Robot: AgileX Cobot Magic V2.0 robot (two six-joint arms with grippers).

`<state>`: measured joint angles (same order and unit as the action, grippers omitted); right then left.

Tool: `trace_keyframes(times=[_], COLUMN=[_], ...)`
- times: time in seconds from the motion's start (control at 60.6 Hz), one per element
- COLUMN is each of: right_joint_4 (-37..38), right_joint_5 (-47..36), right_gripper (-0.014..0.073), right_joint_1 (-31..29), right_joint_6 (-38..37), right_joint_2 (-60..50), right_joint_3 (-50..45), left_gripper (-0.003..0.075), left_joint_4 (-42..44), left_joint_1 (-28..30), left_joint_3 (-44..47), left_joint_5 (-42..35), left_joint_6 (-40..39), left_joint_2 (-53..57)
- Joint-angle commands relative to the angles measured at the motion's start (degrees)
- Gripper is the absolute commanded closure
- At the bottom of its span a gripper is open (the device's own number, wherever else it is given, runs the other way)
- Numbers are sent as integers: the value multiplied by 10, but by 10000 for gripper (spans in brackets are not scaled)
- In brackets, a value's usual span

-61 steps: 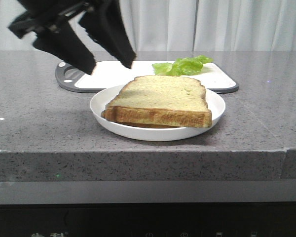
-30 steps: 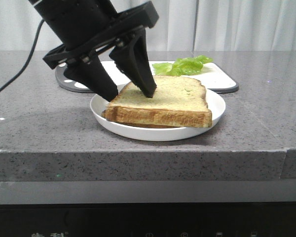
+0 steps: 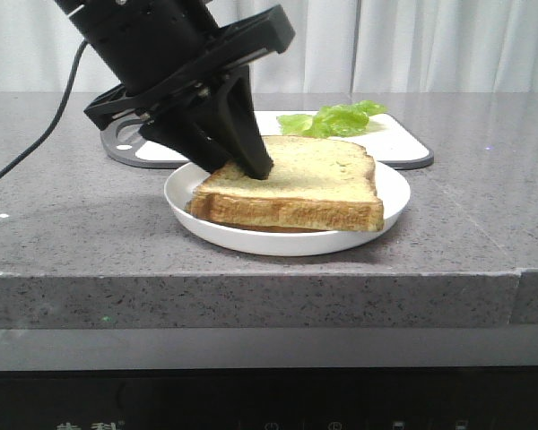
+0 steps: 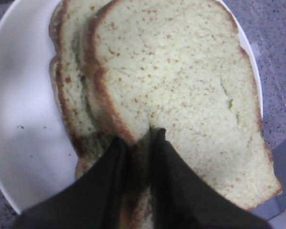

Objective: Left arm grabs bread, right arm adds lettuce
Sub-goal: 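Lower the left gripper onto the top bread slice and close it, then lift the top bread slice with the left gripper and hold it aside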

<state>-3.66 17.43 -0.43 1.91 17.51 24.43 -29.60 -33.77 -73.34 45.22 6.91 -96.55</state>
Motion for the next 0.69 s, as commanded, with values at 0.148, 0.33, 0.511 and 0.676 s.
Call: trace_keyframes(times=[0.148,0.33,0.511,0.676], right_joint_4=[4,4,4,4], right_joint_5=[-50,-50,-50,-49], right_gripper=[117,117,117,117], right_joint_1=[-3,-3,-3,-3], right_joint_6=[2,2,2,2], right_joint_2=[10,10,10,10], right_joint_3=[20,20,20,20], left_gripper=[740,740,739,740], left_joint_4=[-9,-9,-9,0], left_joint_1=[-2,-1,0,1], left_joint_3=[-15,-15,-12,18], left_joint_5=[-15,-16,-27,-53], left_joint_6=[1,1,1,1], left_joint_2=[23,61,116,169])
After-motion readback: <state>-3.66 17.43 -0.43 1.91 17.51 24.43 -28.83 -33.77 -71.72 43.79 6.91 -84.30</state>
